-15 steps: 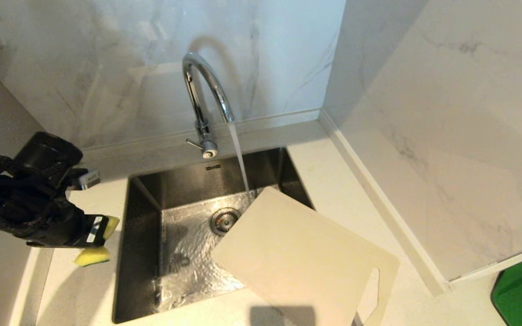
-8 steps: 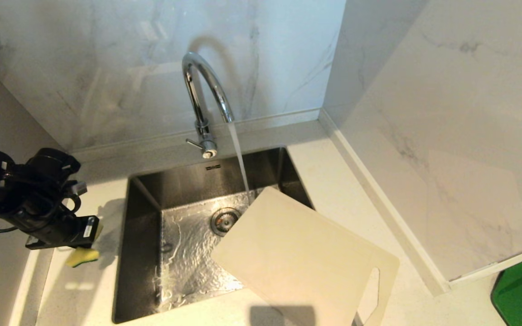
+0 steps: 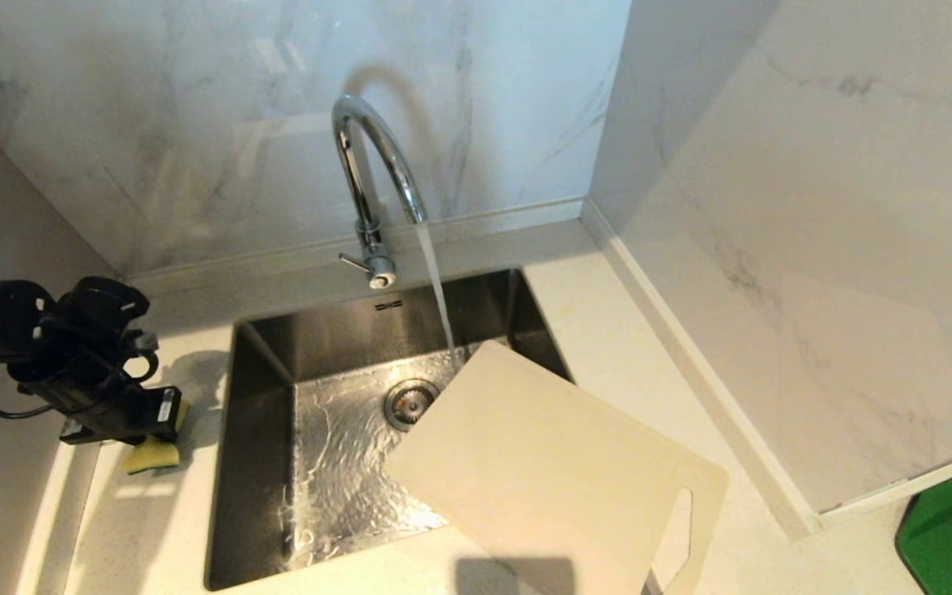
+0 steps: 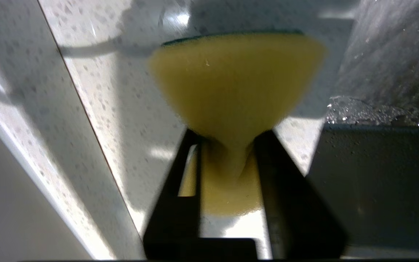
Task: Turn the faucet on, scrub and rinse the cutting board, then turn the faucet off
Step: Put down the cleaning cloth, then turn off the tap
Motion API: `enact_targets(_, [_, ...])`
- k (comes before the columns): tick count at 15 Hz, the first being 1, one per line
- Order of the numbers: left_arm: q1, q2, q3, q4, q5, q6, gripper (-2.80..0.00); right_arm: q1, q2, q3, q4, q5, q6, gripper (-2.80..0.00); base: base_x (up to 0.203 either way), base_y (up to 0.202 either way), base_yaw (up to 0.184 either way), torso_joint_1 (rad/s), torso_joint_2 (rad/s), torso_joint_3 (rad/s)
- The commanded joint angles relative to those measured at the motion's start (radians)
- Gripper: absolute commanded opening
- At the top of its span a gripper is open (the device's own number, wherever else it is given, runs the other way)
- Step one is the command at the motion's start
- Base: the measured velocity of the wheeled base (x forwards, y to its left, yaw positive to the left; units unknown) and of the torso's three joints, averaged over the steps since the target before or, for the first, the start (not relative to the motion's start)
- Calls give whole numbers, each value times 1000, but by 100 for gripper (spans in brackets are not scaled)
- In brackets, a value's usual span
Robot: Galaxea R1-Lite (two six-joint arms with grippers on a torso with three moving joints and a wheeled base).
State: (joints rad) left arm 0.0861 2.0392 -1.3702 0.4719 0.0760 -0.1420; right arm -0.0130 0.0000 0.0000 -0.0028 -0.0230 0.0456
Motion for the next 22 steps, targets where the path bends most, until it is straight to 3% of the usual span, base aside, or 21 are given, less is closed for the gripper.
enact_targets(1, [15,29,-25,4,1,4,0,-1,-2,2,0,0,1,-280,0,0,0,0,0,0])
enact_targets(6, [24,27,-54,12,-1,22,0,-1,-2,2,0,0,0,-280,0,0,0,0,0,0])
enact_targets(9, [23,2,-116,80,-56,105,0,1,-2,2,0,0,0,-280,0,0,0,0,0,0])
enact_targets(10, [22,-4,-137,106,-65,126,-280,1,-2,2,0,0,0,-280,0,0,0,0,0,0])
enact_targets(16, [-28,-68,-204,134,-130,154,-280,-1,-2,2,0,0,0,-280,0,0,0,0,0,0])
enact_targets(20, [-79,-102,-327,242,-168,240,-280,1,-2,2,0,0,0,-280,0,0,0,0,0,0])
enact_targets(22, [-111,-74,-384,306,-176,318,-280,-1,-2,2,0,0,0,-280,0,0,0,0,0,0])
